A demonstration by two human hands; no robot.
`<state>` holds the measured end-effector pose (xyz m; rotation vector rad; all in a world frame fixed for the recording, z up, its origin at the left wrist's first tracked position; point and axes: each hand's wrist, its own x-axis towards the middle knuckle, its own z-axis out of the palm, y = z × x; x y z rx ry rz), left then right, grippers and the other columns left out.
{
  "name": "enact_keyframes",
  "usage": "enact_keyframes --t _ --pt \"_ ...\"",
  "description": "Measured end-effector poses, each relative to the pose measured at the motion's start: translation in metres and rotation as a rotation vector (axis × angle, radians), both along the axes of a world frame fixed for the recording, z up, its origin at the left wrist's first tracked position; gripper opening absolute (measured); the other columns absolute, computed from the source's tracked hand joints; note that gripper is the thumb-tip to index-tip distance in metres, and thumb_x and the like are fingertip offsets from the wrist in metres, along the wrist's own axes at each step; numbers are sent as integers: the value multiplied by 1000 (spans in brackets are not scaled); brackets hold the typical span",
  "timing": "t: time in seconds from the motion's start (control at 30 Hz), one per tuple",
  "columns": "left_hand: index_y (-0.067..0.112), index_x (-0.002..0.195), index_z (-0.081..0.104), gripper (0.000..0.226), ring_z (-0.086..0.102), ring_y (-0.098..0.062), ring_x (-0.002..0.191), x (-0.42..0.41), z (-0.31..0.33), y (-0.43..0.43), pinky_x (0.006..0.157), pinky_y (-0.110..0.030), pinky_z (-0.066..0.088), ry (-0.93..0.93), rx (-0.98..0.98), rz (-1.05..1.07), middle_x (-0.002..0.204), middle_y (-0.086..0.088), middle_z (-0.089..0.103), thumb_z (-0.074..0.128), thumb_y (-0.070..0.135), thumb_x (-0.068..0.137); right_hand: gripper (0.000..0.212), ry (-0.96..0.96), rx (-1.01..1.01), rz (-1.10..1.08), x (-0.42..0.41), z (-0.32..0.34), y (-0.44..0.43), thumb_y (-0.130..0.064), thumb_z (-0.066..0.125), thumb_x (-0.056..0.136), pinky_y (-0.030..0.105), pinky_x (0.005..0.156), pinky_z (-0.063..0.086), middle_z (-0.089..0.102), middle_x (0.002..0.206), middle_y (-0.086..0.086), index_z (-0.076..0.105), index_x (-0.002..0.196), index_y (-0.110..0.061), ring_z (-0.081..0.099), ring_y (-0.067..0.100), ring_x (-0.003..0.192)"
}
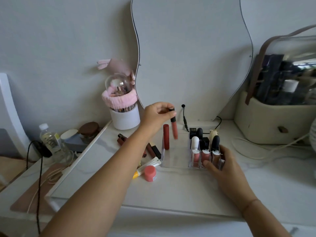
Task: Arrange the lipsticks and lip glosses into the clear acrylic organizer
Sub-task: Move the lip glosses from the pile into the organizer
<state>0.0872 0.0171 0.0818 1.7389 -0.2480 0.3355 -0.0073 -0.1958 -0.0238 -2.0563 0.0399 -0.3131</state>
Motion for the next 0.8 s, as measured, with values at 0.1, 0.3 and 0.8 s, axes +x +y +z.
enact_keyframes --t 0.1,0.3,0.8 --pt "12 96 69 22 63 -8 84 3 -17 1 78 -11 48 30 51 -4 95 -3 70 74 8 75 62 3 0 0 0 0 0 -28 72 80 37 94 47 57 126 -2 41 133 -30 59 15 110" --pt "13 97 69 23 64 -5 85 4 -34 3 72 -5 46 55 42 -32 92 3 70 74 8 75 60 18 4 -1 -1 2 2 -29 71 80 43 99 45 56 127 -3 41 132 -33 57 16 112" --pt "18 103 69 32 65 -7 97 3 -37 7 85 -15 49 65 69 -70 101 3 70 78 15 72 62 37 -28 -5 -3 2 2 -32 69 80 43 98 45 54 127 -4 38 134 -35 56 16 113"
